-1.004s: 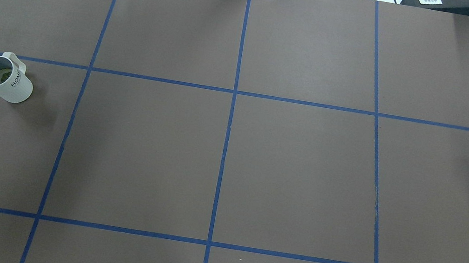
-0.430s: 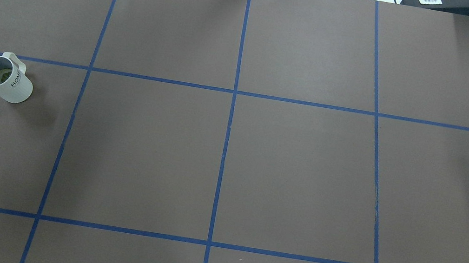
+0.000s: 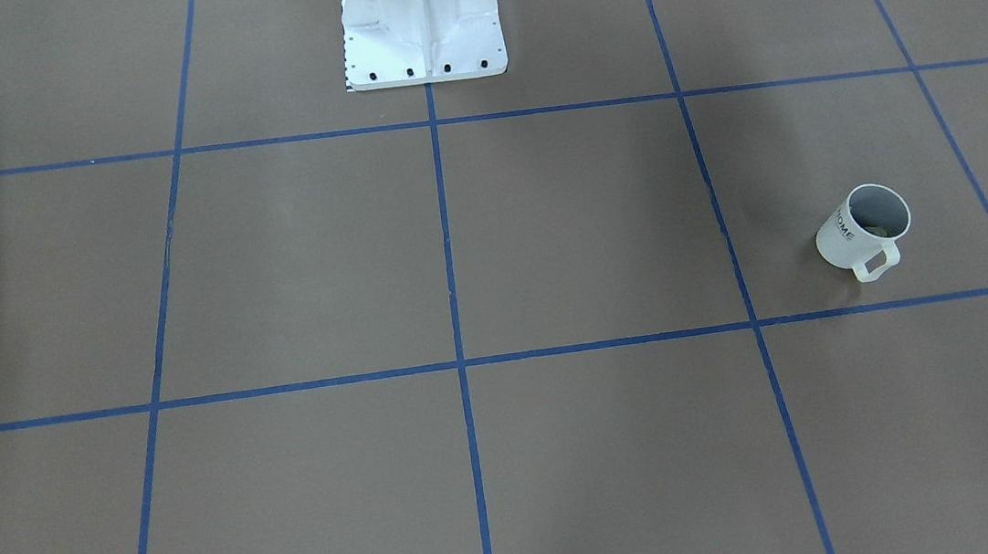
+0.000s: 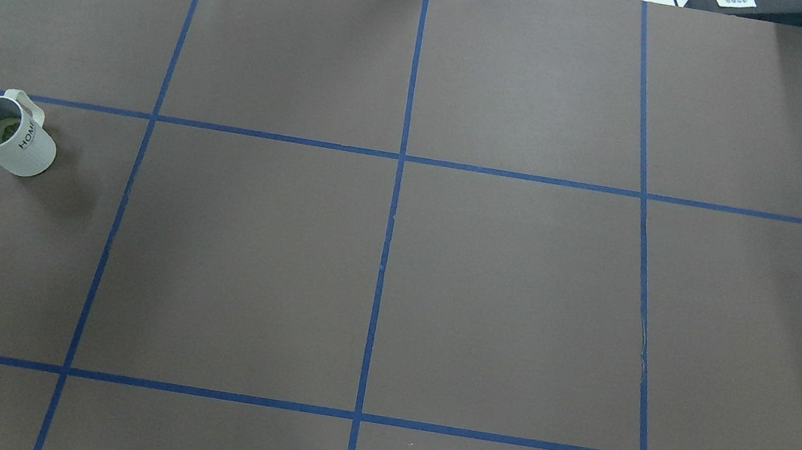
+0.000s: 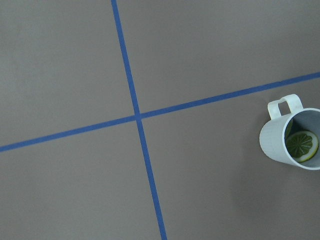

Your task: Left arm hands cup to right arm to dump lemon

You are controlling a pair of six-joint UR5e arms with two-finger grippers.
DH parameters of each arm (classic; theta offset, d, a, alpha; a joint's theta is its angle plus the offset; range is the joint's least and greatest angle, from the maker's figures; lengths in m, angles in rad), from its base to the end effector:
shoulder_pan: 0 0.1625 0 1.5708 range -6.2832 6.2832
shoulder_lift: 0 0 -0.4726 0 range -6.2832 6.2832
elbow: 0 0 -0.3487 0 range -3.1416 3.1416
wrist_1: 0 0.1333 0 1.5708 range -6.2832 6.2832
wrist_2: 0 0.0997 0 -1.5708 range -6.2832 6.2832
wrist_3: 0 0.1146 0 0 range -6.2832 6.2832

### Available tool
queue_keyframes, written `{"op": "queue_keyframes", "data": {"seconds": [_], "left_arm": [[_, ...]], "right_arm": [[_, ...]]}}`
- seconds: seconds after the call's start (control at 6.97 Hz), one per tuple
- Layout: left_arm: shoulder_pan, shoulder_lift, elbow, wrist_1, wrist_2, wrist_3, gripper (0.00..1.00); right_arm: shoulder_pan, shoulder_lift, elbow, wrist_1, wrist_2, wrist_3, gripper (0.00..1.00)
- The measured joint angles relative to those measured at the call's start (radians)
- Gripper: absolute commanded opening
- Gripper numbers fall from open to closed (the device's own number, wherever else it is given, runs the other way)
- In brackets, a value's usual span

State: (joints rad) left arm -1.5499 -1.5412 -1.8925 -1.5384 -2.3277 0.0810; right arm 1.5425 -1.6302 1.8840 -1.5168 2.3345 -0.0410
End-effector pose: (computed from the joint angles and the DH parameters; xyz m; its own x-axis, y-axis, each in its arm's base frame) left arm -0.0455 -0.4387 0.5894 0.7191 0.2690 -0.6407 -0.0786 0.9476 0.3097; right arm 0.0419 -0.4309 0.5954 0.7144 -0.2687 0.6461 0.0563 0.9424 0.3297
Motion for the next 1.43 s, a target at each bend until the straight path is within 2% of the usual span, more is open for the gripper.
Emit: {"op": "queue_keyframes", "data": {"seconds": [0.43, 0.86, 1.15, 1.43], "left_arm": [[0.001, -0.016, 0.014, -0.070, -0.005, 0.000, 1.00], [0.028, -0.014, 0.032, -0.160, -0.005, -0.065, 1.00], [0.094, -0.007, 0.055, -0.202, -0.004, -0.250, 1.00], [0.194, -0.006, 0.113, -0.370, 0.005, -0.504, 1.00]], "right_arm": [[-0.001, 0.028, -0.003, 0.116, 0.003, 0.010, 1.00], [-0.082, 0.063, -0.001, 0.237, 0.010, 0.187, 1.00], [-0.160, 0.096, -0.001, 0.252, 0.010, 0.232, 1.00], [-0.185, 0.101, 0.000, 0.254, 0.002, 0.241, 1.00]]}}
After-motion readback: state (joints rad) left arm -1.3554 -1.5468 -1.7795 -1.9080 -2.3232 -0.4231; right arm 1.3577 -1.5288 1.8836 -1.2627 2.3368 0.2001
